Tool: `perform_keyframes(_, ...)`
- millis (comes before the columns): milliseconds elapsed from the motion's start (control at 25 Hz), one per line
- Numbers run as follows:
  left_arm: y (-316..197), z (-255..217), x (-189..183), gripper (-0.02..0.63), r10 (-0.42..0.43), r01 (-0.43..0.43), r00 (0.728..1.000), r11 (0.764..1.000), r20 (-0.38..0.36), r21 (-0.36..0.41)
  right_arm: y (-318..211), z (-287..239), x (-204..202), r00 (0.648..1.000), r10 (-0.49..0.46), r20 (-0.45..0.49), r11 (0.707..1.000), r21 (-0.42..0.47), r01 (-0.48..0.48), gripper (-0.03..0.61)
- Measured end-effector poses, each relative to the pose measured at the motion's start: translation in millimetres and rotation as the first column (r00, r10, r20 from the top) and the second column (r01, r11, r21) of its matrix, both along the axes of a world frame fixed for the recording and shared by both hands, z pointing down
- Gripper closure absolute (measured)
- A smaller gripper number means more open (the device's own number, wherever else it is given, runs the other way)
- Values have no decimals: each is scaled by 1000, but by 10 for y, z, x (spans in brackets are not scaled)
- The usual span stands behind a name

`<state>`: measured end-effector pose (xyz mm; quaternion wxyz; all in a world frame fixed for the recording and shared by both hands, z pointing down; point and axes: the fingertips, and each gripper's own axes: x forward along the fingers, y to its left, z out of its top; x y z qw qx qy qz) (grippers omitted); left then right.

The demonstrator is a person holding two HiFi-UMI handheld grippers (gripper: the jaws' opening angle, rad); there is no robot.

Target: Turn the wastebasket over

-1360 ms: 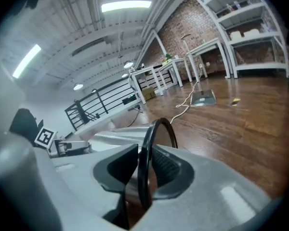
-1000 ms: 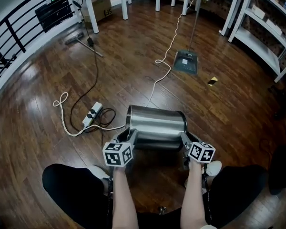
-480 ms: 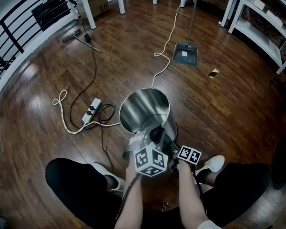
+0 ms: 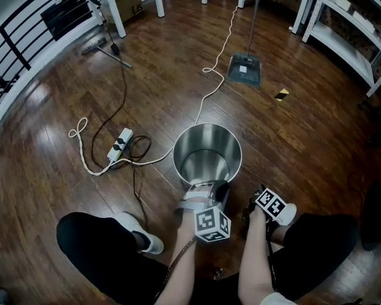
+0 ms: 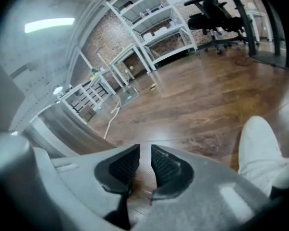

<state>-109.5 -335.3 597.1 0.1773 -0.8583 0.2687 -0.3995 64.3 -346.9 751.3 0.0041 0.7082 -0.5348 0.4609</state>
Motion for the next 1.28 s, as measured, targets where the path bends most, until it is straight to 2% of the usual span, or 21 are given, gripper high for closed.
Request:
perform_keyframes(80, -4, 24, 2, 529, -25, 25, 1000, 999, -8, 28, -173, -292, -220, 980, -174, -100, 981, 67, 181, 520)
perform_keyframes(160, 20, 38, 16, 463, -64, 61, 994, 998, -84, -32, -297, -642, -442, 895, -348, -278, 918, 92, 385, 518)
perform_keyframes(200, 36, 9, 14, 450, -97, 85, 984, 993, -150, -79, -338, -844, -538, 850, -394, -348, 883, 112, 456, 515)
perform_keyframes(240, 46, -66, -4, 396, -142, 118, 963, 986, -227, -117, -367, -1068, -626, 819, -416, -395, 850, 151, 505, 511)
perform_keyframes(320, 52, -331, -86, 311, -249, 203, 891, 966, -379, -157, -380, -1552, -769, 786, -421, -453, 784, 253, 567, 505)
perform_keyframes(440, 151, -815, -272, 298, -353, 318, 760, 934, -546, -163, -264, -2245, -918, 769, -398, -500, 692, 388, 609, 470)
perform_keyframes(520, 269, -1124, -465, 296, -396, 394, 681, 907, -616, -147, -109, -2642, -1084, 764, -403, -504, 624, 459, 632, 444)
perform_keyframes(600, 426, -1388, -687, 301, -432, 471, 602, 871, -672, -139, 142, -2962, -1320, 725, -433, -535, 534, 496, 685, 392)
perform_keyframes(640, 527, -1485, -779, 301, -445, 500, 568, 855, -692, -139, 312, -3072, -1418, 700, -445, -559, 493, 499, 713, 374)
perform_keyframes(720, 759, -1626, -894, 302, -454, 541, 517, 830, -725, -133, 685, -3203, -1508, 664, -449, -597, 442, 498, 746, 349)
perform_keyframes(840, 1131, -1785, -929, 308, -446, 579, 462, 807, -766, -121, 1155, -3312, -1520, 648, -438, -624, 394, 514, 762, 331)
perform_keyframes(920, 1403, -1872, -931, 308, -438, 591, 457, 800, -774, -104, 1421, -3386, -1512, 648, -428, -630, 385, 522, 761, 309)
perform_keyframes(1000, 1720, -1919, -955, 308, -437, 602, 469, 794, -767, -84, 1729, -3465, -1441, 672, -405, -620, 404, 538, 740, 275)
perform_keyframes(1080, 2079, -1933, -984, 300, -437, 602, 476, 794, -763, -79, 2051, -3526, -1308, 715, -364, -597, 439, 566, 697, 216)
perform_keyframes(1160, 2443, -1964, -1029, 263, -424, 595, 477, 800, -770, -72, 2363, -3551, -1201, 743, -327, -584, 462, 587, 665, 193)
perform_keyframes(1280, 2995, -2042, -1224, 234, -411, 612, 458, 789, -788, -56, 2852, -3534, -1244, 733, -317, -602, 468, 573, 673, 189)
